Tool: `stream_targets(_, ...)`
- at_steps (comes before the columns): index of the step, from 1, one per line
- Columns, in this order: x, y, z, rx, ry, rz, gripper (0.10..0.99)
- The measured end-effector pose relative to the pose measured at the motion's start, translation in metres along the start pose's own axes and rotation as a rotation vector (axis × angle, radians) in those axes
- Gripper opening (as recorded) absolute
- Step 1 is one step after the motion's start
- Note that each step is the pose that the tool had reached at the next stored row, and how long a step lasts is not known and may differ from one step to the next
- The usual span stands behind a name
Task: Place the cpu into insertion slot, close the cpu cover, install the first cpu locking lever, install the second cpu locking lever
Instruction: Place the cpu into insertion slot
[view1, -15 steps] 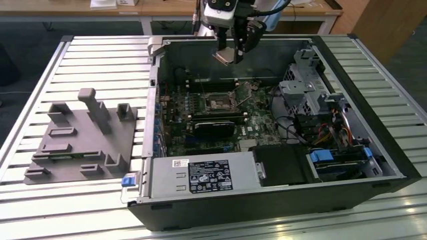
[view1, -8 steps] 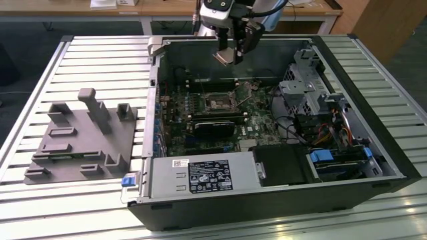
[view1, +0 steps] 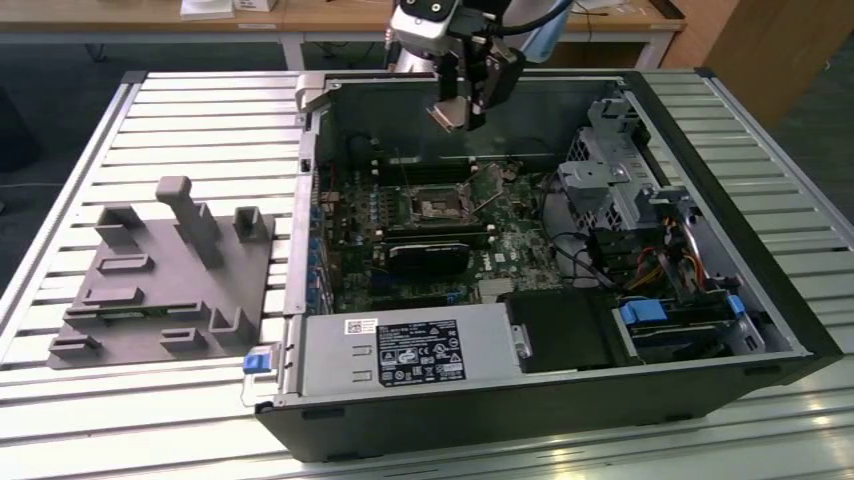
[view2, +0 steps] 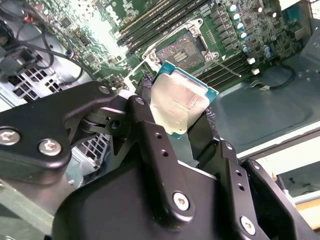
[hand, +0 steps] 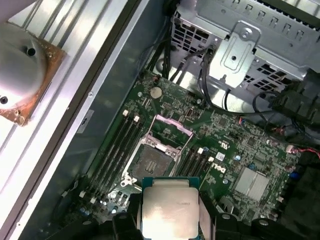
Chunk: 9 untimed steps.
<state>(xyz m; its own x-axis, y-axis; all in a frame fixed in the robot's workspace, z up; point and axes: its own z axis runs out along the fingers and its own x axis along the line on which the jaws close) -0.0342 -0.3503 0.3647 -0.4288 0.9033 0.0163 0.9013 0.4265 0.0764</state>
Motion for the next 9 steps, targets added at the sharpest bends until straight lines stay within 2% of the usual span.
stream_targets(9, 0.0, -0.0001, 0.0011, -0.002, -0.008, 0.105, 0.541)
